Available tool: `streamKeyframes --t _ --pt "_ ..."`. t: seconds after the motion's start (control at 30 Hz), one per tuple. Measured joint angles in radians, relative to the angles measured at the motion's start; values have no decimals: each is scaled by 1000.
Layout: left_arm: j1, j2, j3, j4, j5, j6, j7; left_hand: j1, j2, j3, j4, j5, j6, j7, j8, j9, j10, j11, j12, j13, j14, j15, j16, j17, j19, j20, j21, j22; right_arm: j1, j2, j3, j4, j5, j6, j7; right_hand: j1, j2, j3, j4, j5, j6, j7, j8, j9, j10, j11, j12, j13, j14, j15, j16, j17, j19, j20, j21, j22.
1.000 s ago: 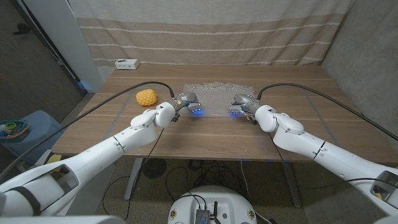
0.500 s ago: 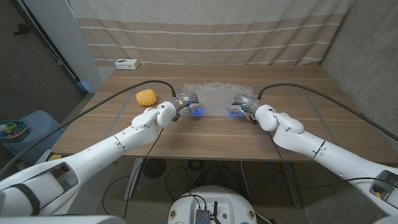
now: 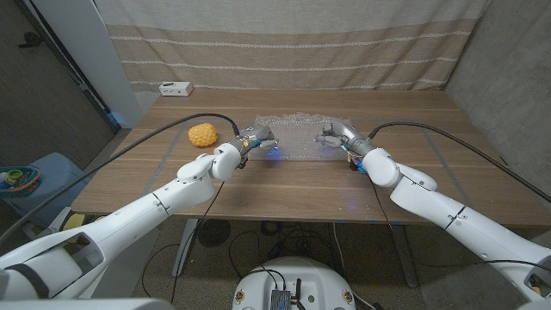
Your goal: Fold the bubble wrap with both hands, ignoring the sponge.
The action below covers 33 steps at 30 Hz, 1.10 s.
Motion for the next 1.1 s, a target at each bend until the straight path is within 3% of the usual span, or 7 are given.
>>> streamKeyframes --t 0.13,0.33,0.4,0.5,0.73,0.9,1.1 --pt "20 -8 -23 7 -22 -31 54 -3 -3 -1 -31 0 -60 -14 -31 -10 -49 -4 -32 5 -55 6 -11 5 -49 5 -22 0 -38 -9 31 -19 9 27 -61 -4 -22 12 -14 0 -89 -18 -52 -19 -85 -4 -54 -18 -97 21 -49 -7 -27 -8 -9 -25" --pt "34 -19 -43 26 -41 -72 114 -48 -29 -40 -95 -6 -298 -72 -101 -45 -284 5 -175 -33 -339 56 -112 -4 -245 54 -106 0 -75 -29 43 -52 -31 17 -110 -20 -44 11 -23 0 -236 -47 -136 -31 -211 -15 -127 -39 -231 37 -122 -34 -84 -10 -32 -47" --pt "35 -23 -47 39 -45 -86 131 -62 -28 -50 -113 -6 -383 -97 -104 -56 -370 10 -211 -51 -445 75 -148 -13 -326 76 -145 0 -84 -36 43 -63 -53 3 -120 -16 -50 11 -23 0 -264 -53 -152 -35 -234 -17 -141 -41 -255 40 -135 -42 -96 -10 -33 -50" --pt "35 -29 -49 60 -49 -104 149 -79 -29 -61 -124 -6 -489 -125 -111 -67 -474 10 -236 -72 -561 90 -178 -23 -403 81 -189 0 -93 -45 40 -76 -80 -22 -129 -20 -55 11 -23 0 -292 -56 -168 -36 -260 -21 -153 -46 -284 41 -148 -51 -108 -6 -43 -52" --pt "14 -42 -47 117 -61 -151 166 -113 -18 -78 -118 -13 -644 -158 -111 -79 -633 12 -240 -114 -747 95 -186 -45 -510 40 -257 -3 -108 -65 22 -106 -147 -86 -132 -19 -70 14 -34 0 -325 -61 -193 -36 -311 -26 -184 -55 -368 45 -175 -75 -153 1 -63 -57" --pt "-19 -52 -30 172 -72 -186 142 -146 -31 -94 -109 -24 -694 -175 -111 -83 -697 4 -240 -135 -805 85 -186 -53 -545 20 -284 -3 -111 -82 -4 -127 -216 -147 -121 -17 -81 14 -34 0 -365 -68 -218 -36 -351 -29 -200 -64 -414 49 -175 -93 -176 -3 -80 -57" --pt "-52 -63 -13 220 -87 -223 99 -195 -40 -122 -82 -36 -723 -190 -111 -83 -737 3 -240 -151 -828 80 -186 -53 -560 17 -303 -3 -103 -98 -43 -149 -290 -210 -96 -21 -96 14 -34 0 -421 -71 -249 -35 -404 -30 -211 -72 -489 50 -185 -117 -198 -5 -98 -61"
